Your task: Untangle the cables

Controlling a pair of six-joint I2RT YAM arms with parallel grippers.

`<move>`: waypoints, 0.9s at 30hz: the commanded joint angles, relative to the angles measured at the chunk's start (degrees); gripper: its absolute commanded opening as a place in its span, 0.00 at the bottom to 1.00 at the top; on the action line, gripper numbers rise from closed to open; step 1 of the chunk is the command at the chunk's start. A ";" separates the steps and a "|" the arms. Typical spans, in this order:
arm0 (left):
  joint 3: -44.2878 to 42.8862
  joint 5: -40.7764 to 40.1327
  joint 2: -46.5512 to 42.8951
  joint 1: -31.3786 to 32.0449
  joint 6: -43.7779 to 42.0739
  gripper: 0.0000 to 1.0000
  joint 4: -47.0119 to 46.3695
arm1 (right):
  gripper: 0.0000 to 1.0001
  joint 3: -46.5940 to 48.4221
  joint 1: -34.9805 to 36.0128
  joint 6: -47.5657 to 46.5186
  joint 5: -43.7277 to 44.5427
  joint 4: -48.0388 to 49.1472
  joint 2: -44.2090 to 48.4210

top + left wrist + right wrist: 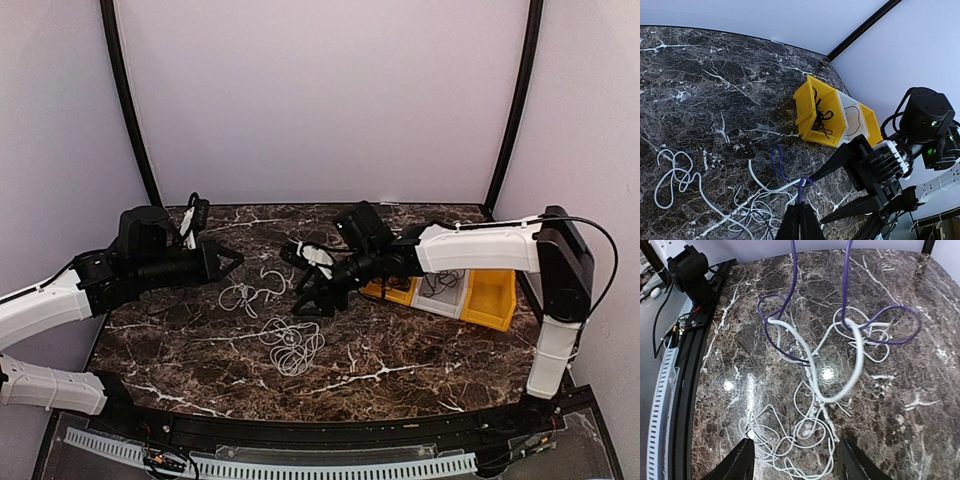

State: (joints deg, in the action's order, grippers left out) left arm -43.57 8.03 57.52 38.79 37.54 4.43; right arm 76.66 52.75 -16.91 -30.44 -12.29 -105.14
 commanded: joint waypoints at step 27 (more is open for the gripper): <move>-0.53 3.05 -1.04 -0.11 1.24 0.00 -3.15 | 0.39 10.88 -3.53 16.20 -12.25 5.21 -9.85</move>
State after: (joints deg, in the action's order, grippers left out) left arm -42.92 10.15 57.06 38.79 39.44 1.78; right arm 86.04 50.00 -1.32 -39.07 -10.07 -114.69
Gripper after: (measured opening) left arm 0.007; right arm 0.398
